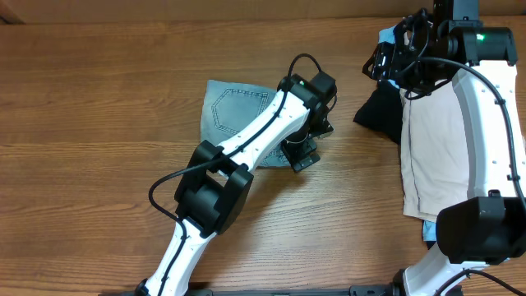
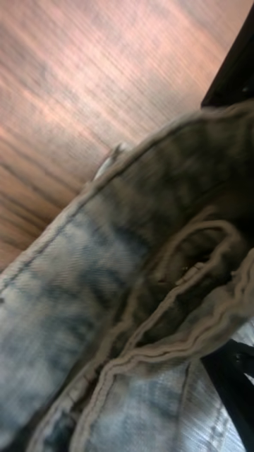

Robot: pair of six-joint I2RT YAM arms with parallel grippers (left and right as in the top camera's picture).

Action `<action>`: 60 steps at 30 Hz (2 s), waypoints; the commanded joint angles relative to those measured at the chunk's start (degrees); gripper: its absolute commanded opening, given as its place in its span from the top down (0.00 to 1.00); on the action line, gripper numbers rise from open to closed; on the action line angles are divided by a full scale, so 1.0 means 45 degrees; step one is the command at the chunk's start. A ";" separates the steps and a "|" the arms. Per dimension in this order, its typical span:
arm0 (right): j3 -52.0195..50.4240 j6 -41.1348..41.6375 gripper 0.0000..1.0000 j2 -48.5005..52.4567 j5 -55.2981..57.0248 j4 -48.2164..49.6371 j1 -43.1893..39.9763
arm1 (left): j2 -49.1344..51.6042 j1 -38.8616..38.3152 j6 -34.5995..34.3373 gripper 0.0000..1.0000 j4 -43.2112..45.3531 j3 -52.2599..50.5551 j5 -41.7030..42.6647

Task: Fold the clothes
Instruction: 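Grasp the folded shorts bundle with the left gripper and lift it, then carry the shorts bundle to the table's upper-left corner with the left gripper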

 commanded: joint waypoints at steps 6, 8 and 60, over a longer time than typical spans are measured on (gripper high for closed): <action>0.0019 -0.0097 0.13 -0.0015 0.0136 0.0010 -0.0049 | 0.0063 -0.0019 0.0792 0.00 0.2744 -0.2225 -0.1103; 0.0019 -0.0097 0.13 -0.0015 0.0136 0.0010 -0.0049 | 0.0068 0.0010 0.0631 0.06 0.3487 -0.2608 -0.1831; 0.0015 -0.0092 0.14 -0.0010 0.0131 -0.0005 -0.0049 | -0.1481 1.2279 -0.6717 0.00 0.7864 0.1044 -0.0306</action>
